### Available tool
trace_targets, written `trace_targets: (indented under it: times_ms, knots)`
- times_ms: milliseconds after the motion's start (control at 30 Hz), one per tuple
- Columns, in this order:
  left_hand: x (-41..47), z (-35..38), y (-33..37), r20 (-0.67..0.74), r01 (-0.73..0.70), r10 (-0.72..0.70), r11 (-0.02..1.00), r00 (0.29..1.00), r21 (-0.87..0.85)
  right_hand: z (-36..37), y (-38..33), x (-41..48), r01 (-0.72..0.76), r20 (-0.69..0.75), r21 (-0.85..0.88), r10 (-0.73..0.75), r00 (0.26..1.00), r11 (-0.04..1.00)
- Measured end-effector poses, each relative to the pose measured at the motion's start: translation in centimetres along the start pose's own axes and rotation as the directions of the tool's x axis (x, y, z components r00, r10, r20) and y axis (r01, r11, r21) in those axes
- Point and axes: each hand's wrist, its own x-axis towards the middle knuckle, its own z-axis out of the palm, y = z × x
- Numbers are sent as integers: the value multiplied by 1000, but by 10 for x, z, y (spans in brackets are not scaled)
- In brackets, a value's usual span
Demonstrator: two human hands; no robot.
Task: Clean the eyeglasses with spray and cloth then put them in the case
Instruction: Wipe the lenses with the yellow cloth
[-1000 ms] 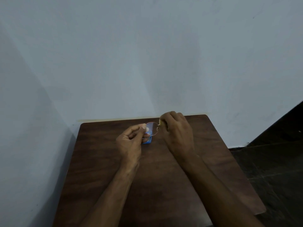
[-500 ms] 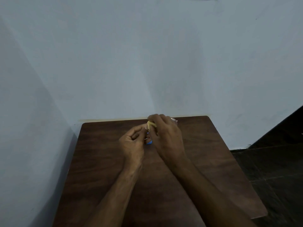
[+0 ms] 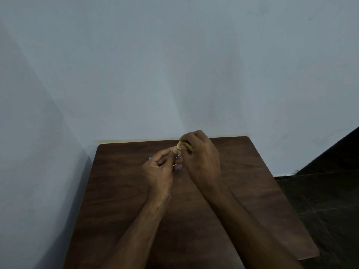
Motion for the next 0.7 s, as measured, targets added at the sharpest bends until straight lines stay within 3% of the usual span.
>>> trace_targets:
  times_ms: [133,267,700]
  knots:
    - [6,-4,-4,-27,23,-23,1000,999,5,4,2,-11,61,58,-41,-58,997,997]
    - [10,-4,-2,-32,15,-14,999,999,30,7,9,-1,46,18,-122,-44,999,991]
    - [17,-5,4,-15,-3,5,996,1000,94,12,-3,11,18,8,-92,-17,1000,996]
